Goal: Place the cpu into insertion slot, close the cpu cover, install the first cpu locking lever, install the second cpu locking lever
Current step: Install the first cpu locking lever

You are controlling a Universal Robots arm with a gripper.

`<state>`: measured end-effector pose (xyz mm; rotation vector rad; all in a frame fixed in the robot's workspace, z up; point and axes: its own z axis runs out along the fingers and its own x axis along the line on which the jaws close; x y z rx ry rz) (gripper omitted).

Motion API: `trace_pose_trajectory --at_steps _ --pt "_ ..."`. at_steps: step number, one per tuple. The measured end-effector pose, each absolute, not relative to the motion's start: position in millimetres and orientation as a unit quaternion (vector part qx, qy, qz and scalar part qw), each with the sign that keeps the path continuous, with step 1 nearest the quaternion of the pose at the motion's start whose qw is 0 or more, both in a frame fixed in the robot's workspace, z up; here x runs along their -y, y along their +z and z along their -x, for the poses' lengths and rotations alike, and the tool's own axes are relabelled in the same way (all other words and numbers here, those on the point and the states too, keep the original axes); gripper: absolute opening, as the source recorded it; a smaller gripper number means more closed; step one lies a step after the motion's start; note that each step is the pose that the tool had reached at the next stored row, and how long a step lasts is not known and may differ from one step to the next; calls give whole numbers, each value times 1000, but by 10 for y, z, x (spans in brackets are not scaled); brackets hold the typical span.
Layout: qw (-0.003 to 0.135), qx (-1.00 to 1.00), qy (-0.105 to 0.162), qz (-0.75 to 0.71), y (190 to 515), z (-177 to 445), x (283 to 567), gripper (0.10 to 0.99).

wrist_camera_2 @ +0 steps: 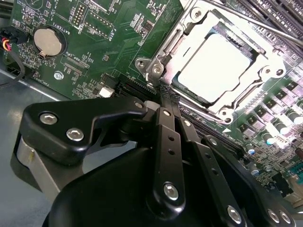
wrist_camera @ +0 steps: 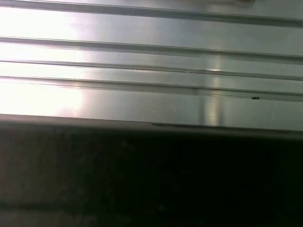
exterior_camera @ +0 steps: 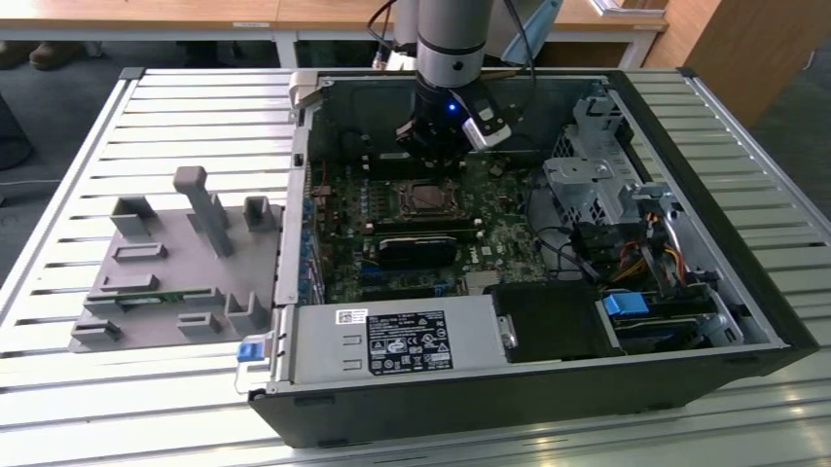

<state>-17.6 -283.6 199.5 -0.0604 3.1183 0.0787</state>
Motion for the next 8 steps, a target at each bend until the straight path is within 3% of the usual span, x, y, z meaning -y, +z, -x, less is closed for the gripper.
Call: trace_pose_trajectory --at_steps 8 --pt "11 -999 24 19 1985 173 2835 106"
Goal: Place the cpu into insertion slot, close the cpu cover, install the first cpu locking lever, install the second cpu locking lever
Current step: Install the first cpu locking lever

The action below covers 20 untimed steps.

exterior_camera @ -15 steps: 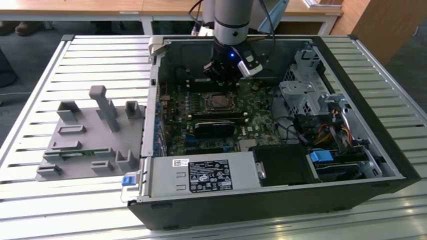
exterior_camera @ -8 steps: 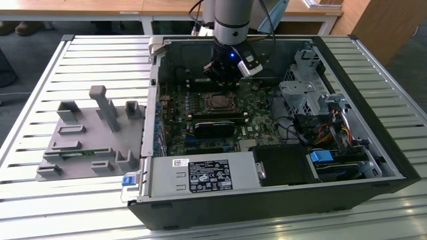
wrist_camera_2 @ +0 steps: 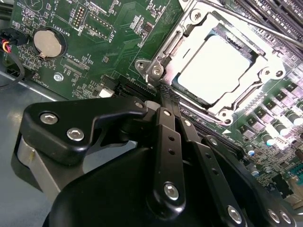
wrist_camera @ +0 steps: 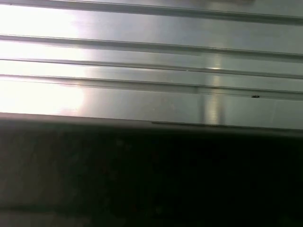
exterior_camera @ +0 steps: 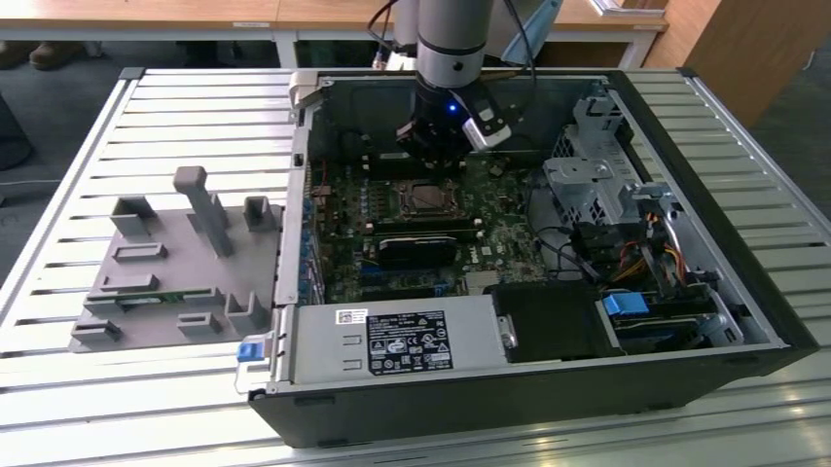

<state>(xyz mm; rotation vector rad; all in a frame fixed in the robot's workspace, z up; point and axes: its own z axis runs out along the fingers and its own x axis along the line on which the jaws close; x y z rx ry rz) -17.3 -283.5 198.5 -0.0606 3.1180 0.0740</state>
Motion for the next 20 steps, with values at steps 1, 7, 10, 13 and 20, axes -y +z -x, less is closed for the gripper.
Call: trace_pose_trajectory --at_steps 1,7,10,13,20 --pt "11 -999 24 19 1980 172 2834 106" --pt "11 -1000 22 19 1958 172 2837 106" --pt "11 -1000 22 19 1955 170 2835 106" --pt "11 -999 23 19 1994 168 2831 106" --pt "11 -1000 22 19 2087 170 2837 106"
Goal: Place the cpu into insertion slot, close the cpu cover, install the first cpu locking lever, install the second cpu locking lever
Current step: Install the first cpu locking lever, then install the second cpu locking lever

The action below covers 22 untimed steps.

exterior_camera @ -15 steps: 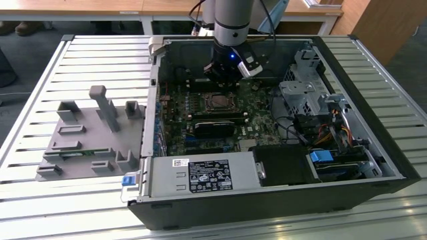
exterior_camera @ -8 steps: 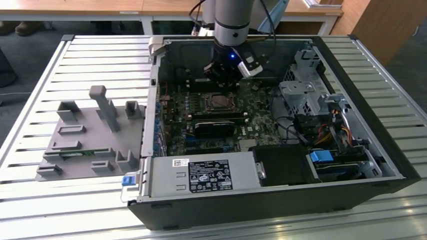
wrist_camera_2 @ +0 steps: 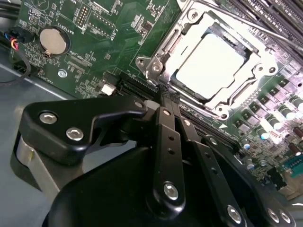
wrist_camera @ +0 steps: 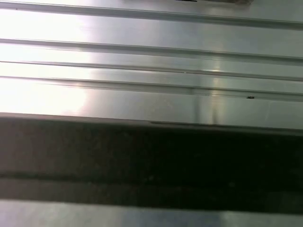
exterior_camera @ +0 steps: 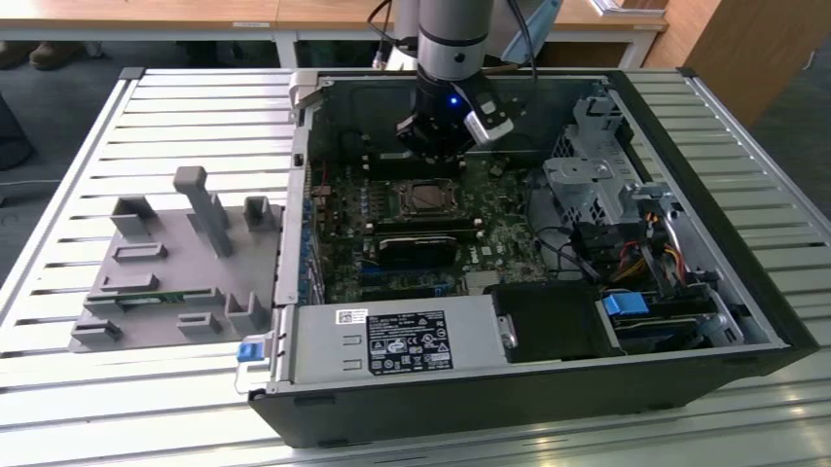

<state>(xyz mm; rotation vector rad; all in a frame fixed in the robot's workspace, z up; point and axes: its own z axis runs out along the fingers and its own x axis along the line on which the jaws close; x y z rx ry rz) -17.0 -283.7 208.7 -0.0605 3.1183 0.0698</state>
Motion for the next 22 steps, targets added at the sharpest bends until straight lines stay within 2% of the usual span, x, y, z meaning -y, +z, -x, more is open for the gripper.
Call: trace_pose_trajectory --at_steps 22 --pt "11 -1000 22 19 2087 166 2924 106"
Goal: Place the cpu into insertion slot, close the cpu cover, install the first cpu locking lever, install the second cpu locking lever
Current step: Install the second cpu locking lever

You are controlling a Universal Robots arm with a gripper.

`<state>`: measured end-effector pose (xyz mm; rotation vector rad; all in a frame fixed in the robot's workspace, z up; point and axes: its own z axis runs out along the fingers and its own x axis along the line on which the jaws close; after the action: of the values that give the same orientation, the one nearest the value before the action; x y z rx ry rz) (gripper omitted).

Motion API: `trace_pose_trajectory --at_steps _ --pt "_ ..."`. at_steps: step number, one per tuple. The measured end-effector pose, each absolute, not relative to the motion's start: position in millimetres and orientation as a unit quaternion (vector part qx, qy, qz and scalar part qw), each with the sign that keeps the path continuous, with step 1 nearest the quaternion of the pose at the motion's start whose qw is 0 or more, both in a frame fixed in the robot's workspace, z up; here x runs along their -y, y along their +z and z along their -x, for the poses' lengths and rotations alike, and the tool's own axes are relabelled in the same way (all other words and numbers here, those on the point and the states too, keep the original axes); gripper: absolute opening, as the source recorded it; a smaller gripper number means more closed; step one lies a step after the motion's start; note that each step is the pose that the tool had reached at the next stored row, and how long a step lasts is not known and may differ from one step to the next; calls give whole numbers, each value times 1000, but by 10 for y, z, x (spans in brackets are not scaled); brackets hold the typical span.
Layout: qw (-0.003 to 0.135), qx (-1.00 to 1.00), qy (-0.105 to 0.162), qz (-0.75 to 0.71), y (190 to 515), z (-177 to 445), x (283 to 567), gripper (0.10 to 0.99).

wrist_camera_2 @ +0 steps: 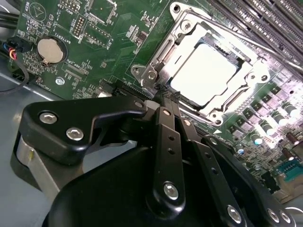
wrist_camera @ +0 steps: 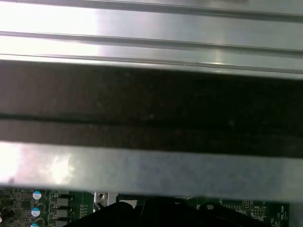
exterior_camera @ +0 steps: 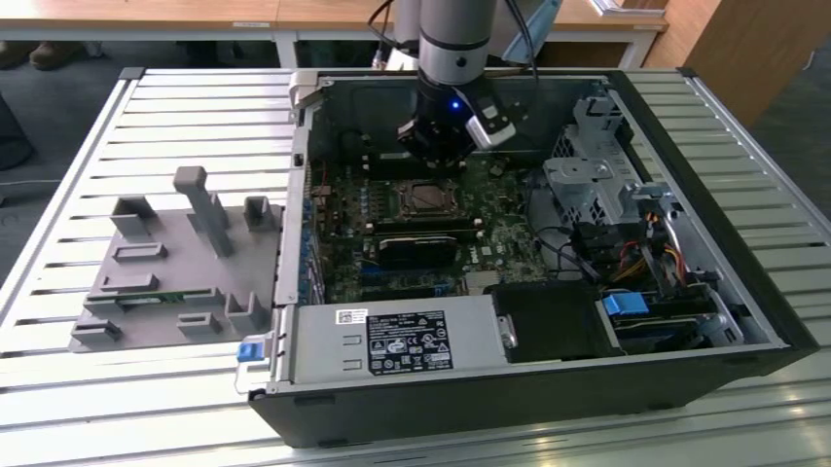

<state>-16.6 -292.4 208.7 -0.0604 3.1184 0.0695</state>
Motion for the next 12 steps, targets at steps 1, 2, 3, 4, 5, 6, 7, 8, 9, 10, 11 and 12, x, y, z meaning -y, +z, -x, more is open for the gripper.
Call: trace_pose_trajectory --at_steps 1,2,3,4,5,6,7,8,9,10,11,12 --pt "11 -1000 22 19 2087 166 2931 106" --pt "11 -1000 22 19 2087 166 2936 106" --pt "11 -1000 22 19 2087 166 2942 106" --pt "11 -1000 22 19 2087 166 2949 106" --pt "11 -1000 22 19 2087 166 2957 106" --pt "11 -1000 22 19 2088 165 2965 106" --pt "11 -1000 22 19 2087 165 2972 106" --pt "11 -1000 22 19 2090 165 2975 106" --pt "11 -1000 22 19 2106 166 2976 106" --pt "11 -1000 22 19 2134 165 2976 106" --pt "11 -1000 22 19 2174 165 2976 106" --pt "11 -1000 22 19 2217 165 2976 106"
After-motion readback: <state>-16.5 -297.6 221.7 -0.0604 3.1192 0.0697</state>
